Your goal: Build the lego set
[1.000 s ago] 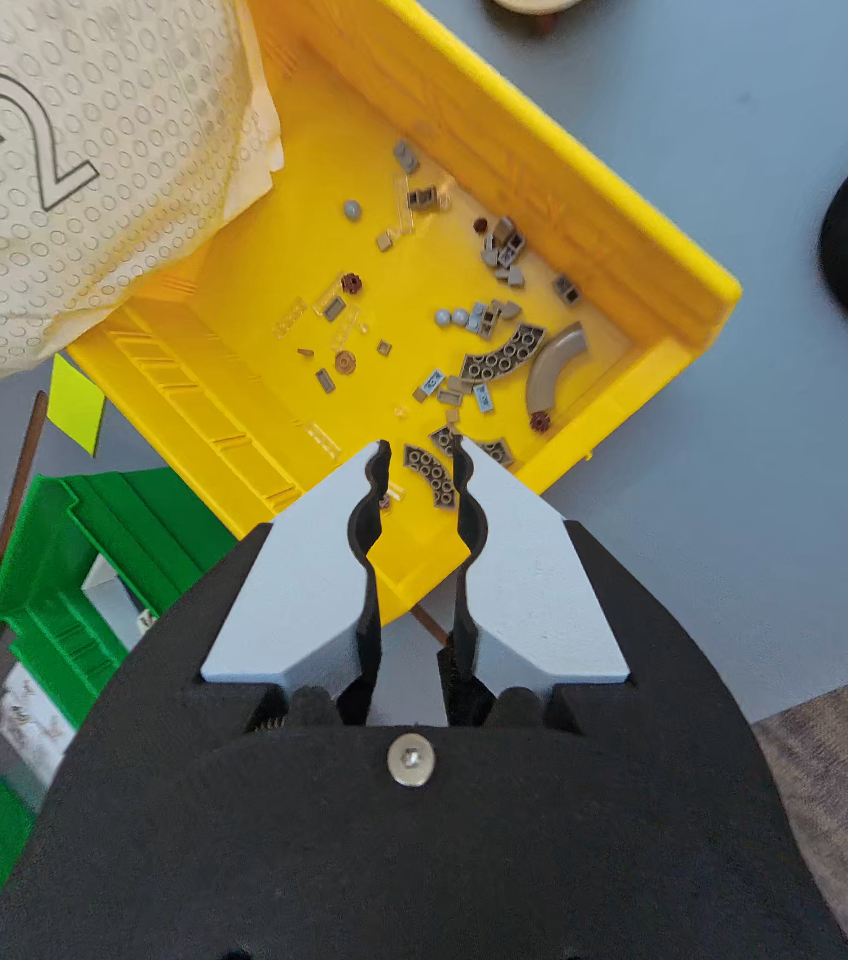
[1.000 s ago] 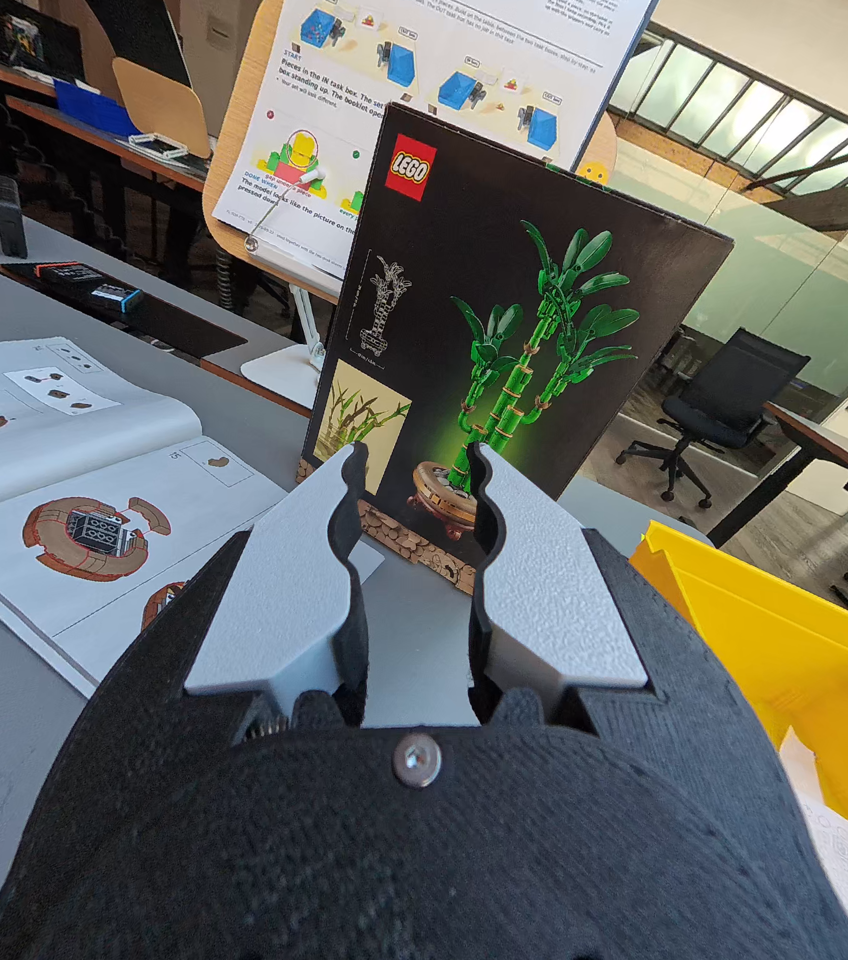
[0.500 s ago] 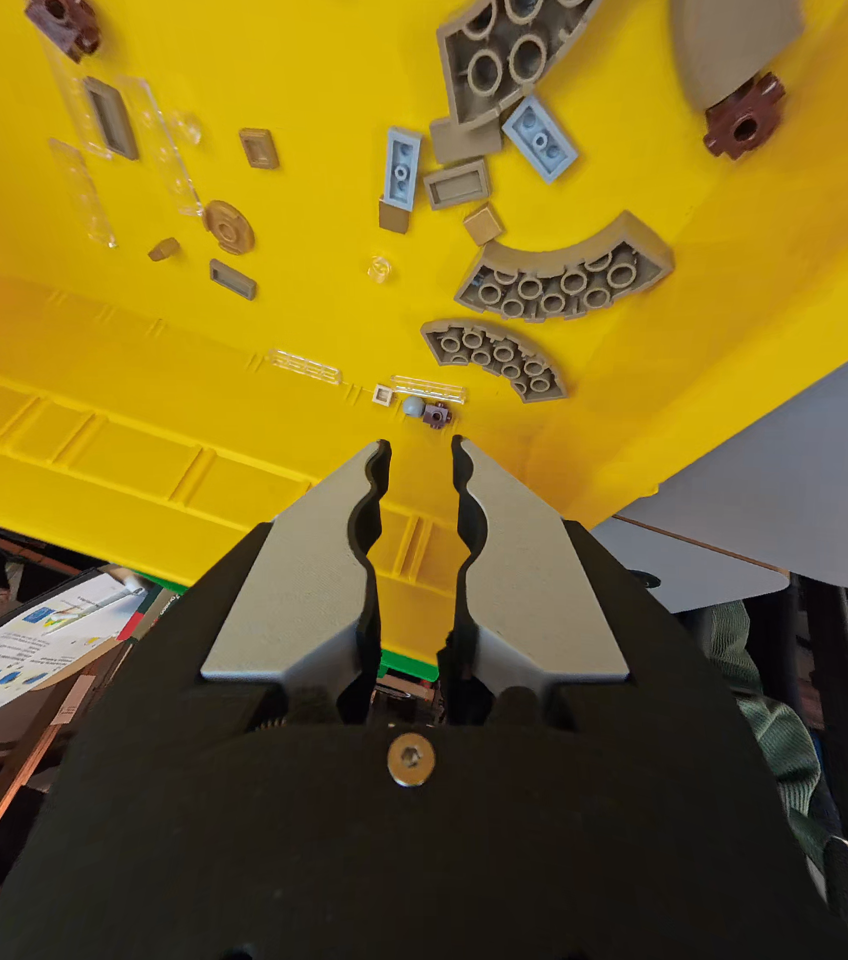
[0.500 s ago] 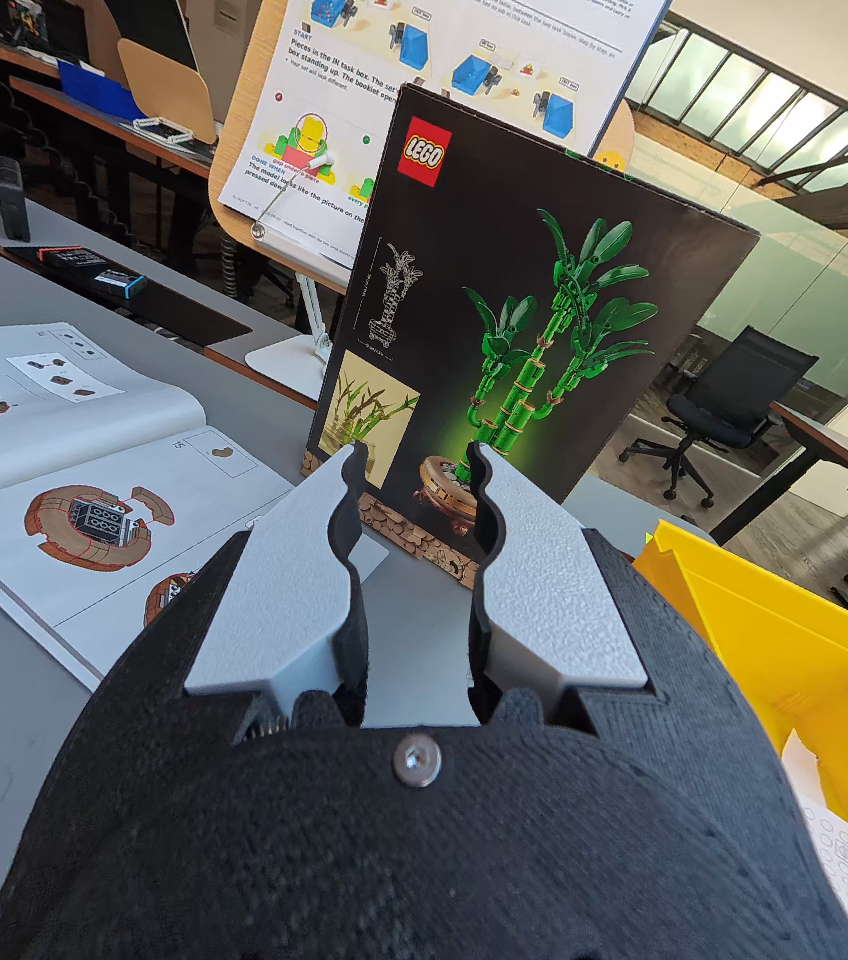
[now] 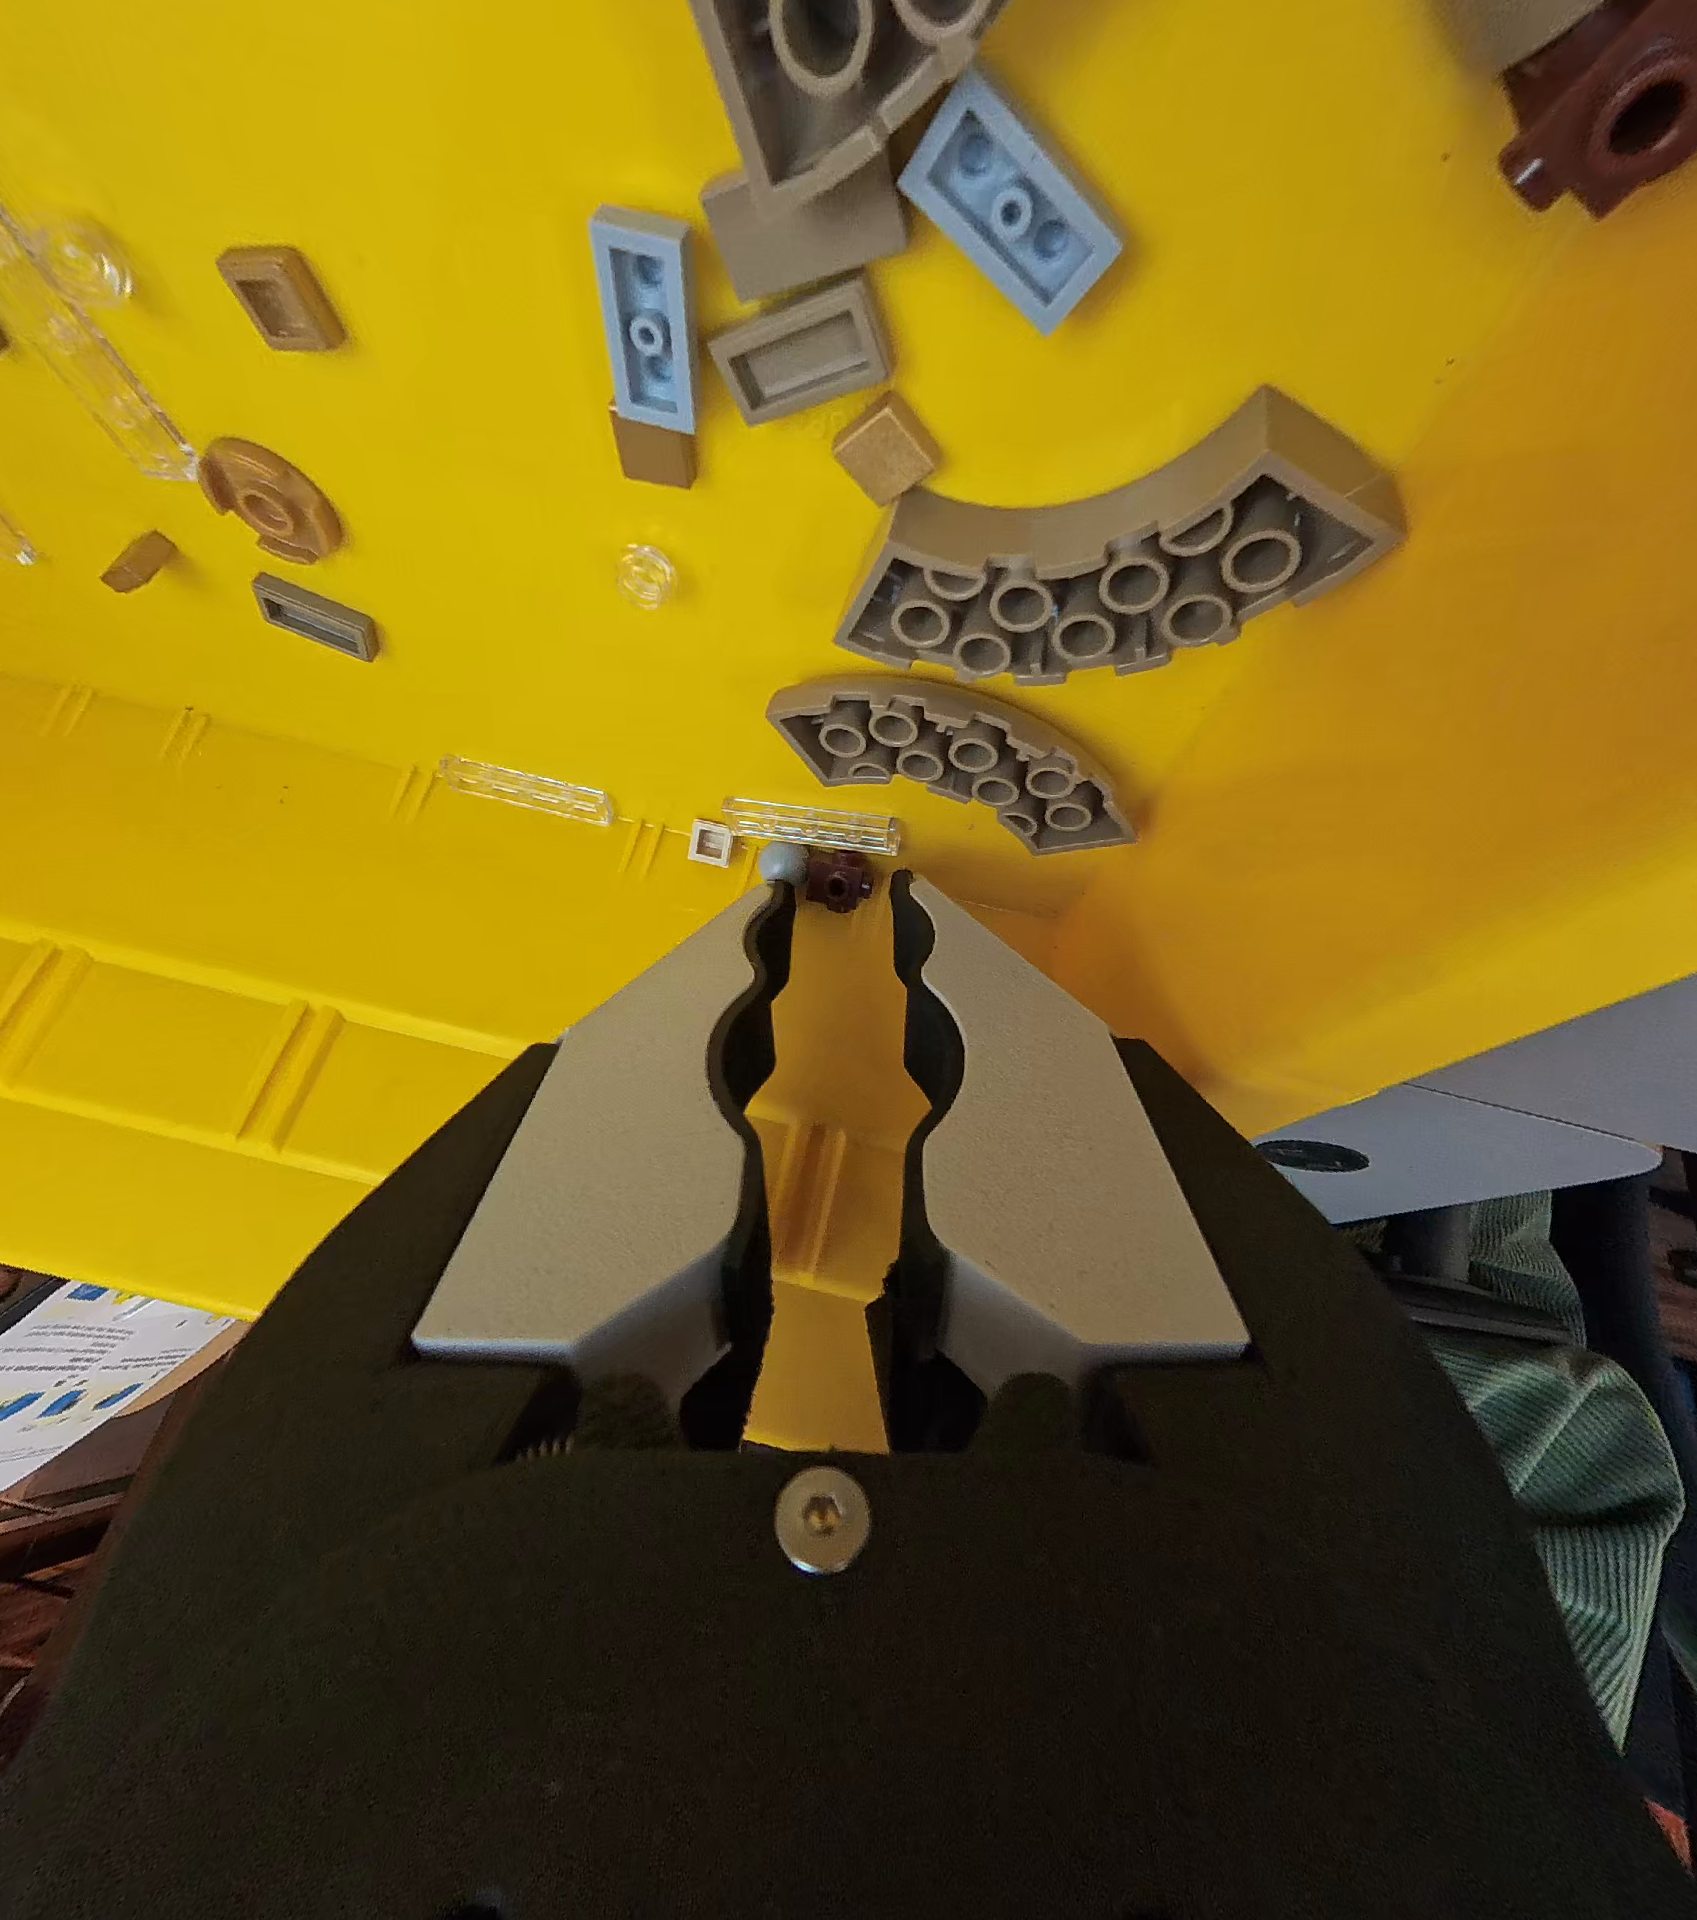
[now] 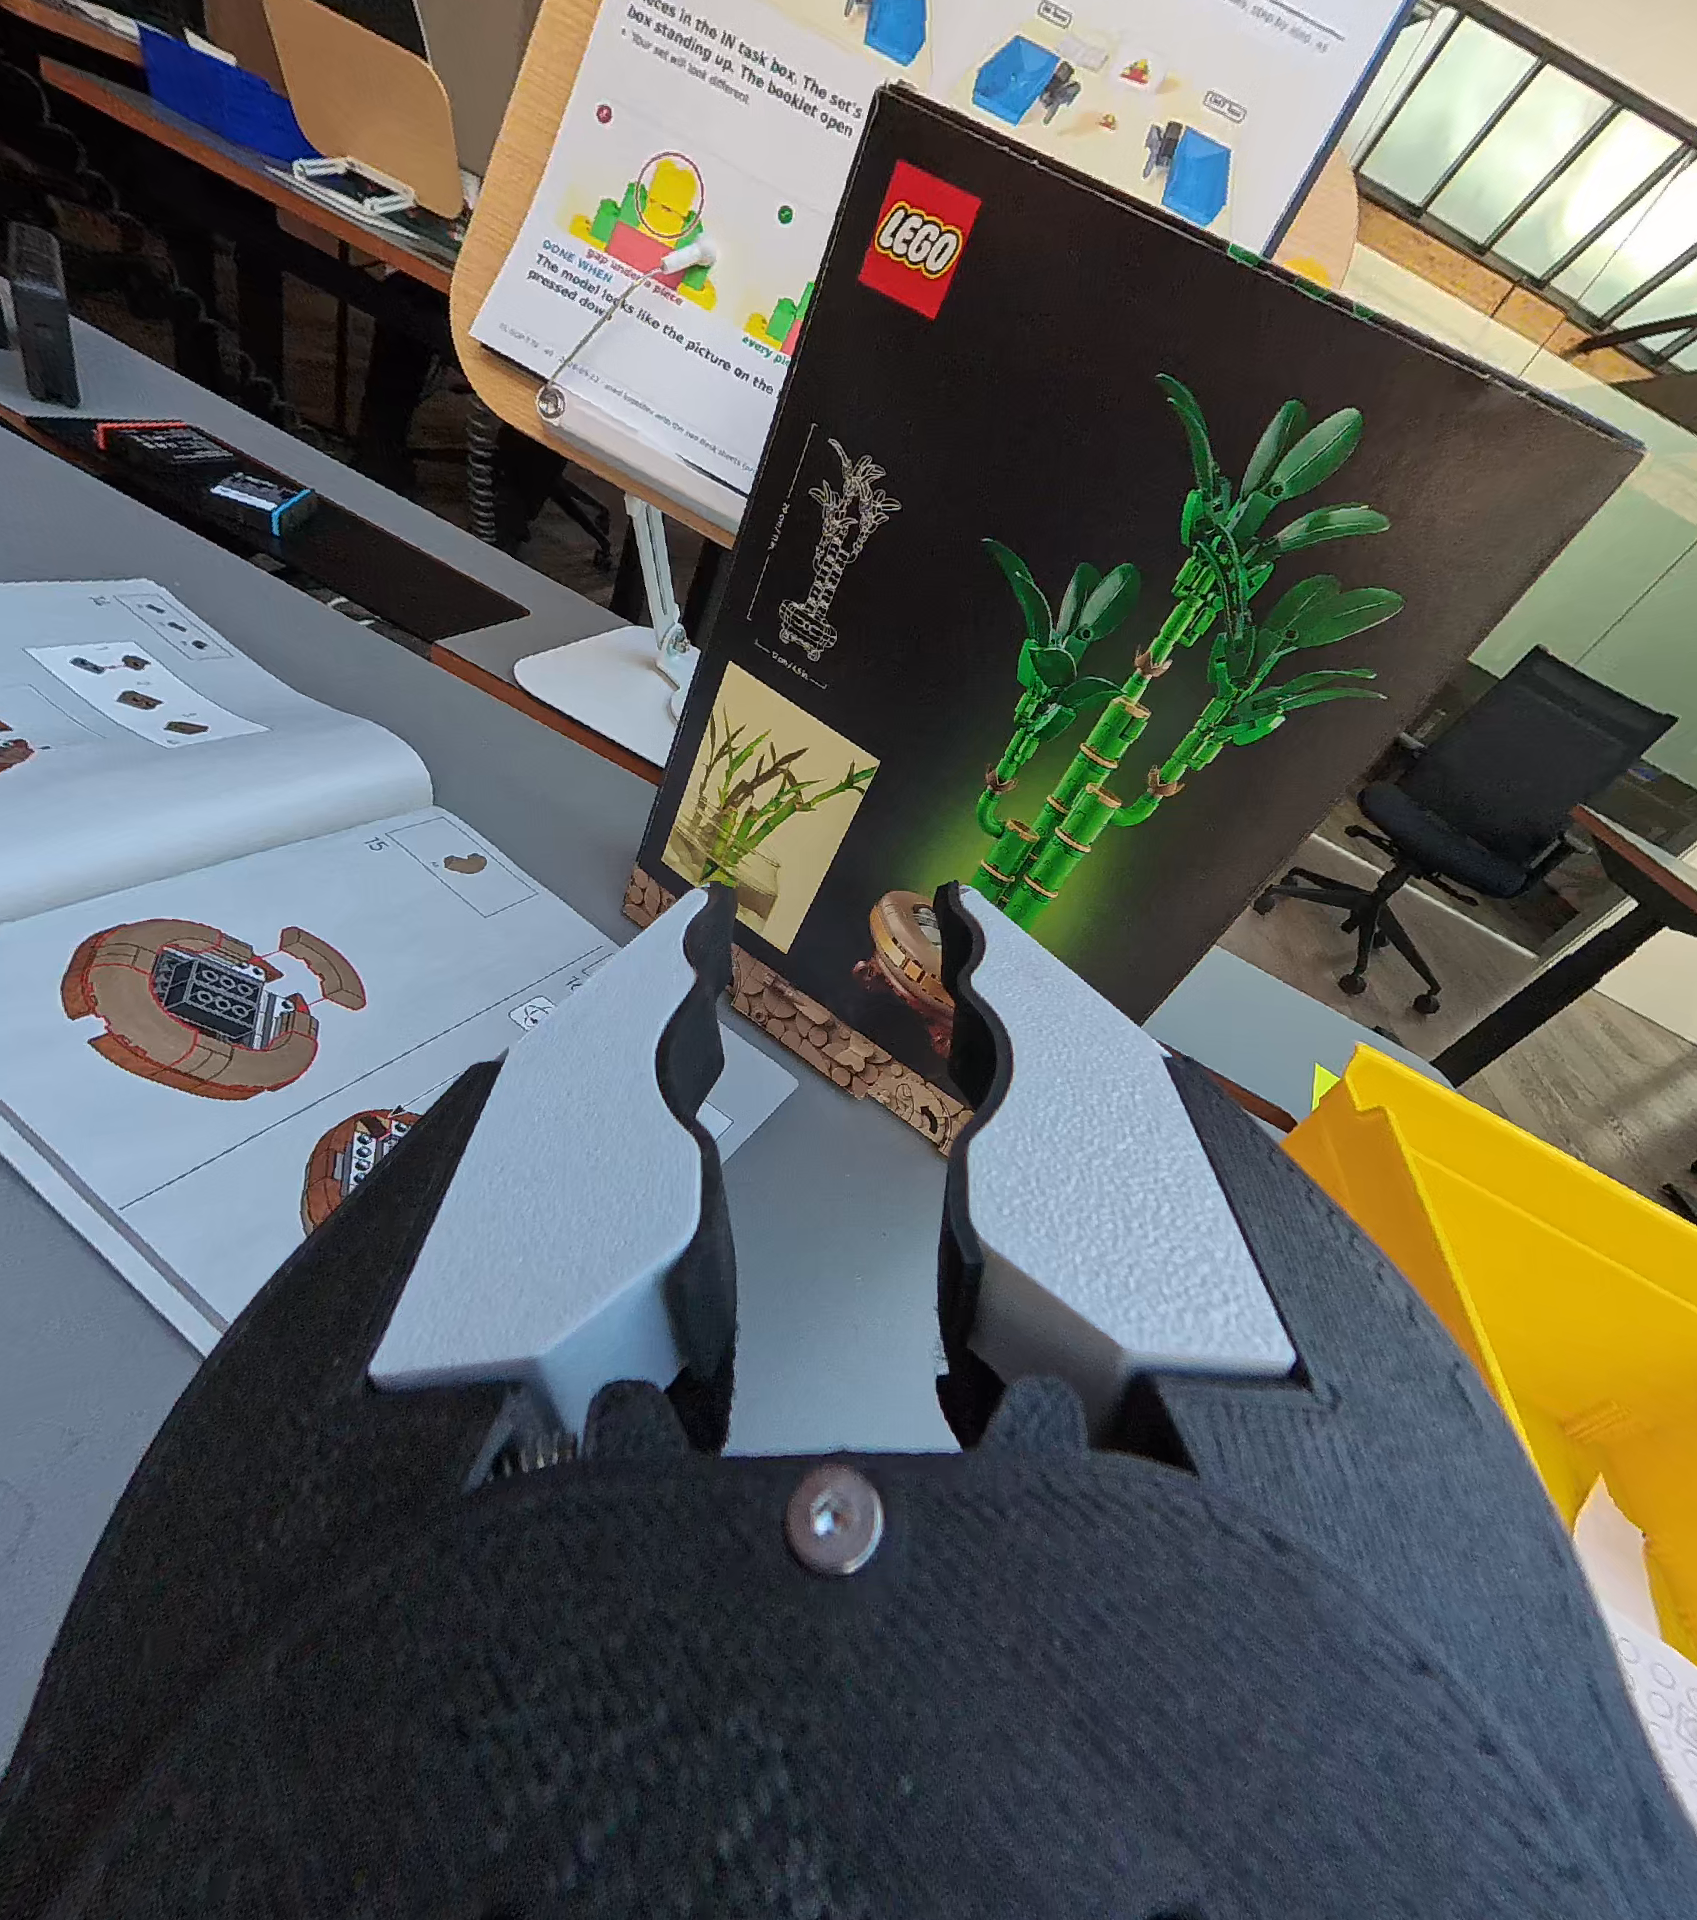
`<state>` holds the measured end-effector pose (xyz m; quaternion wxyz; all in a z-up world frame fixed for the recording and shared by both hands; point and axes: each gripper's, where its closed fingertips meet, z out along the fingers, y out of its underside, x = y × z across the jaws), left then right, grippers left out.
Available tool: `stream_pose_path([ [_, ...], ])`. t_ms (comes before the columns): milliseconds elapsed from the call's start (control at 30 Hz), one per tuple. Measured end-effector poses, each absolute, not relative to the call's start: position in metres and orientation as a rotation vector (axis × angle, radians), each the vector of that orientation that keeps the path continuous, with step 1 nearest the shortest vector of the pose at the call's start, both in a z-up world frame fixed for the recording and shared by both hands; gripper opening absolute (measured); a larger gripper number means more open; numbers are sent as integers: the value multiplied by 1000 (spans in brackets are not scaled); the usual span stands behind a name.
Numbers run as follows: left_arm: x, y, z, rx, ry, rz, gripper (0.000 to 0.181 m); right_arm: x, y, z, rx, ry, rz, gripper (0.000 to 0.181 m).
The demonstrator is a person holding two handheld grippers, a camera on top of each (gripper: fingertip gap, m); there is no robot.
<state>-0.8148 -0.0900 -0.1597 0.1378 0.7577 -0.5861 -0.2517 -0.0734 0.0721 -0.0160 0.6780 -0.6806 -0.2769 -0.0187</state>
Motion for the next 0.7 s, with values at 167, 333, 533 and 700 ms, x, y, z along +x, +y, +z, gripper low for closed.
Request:
stream_pose_path([
  [167, -815, -91, -160, 2178, -1693, -723, 16, -74, 72, -16, -1530, -629, -46, 40],
  [333, -814, -92, -160, 2198, -1678, -712, 11, -73, 71, -15, -1528, -624, -44, 40],
  [533, -815, -93, -160, 2198, -1678, -722, 16, -75, 72, -17, -1531, -636, -48, 40],
  [700, -816, -92, -158, 2199, -1672, -741, 11, -74, 71, -16, -1528, -632, -52, 40],
])
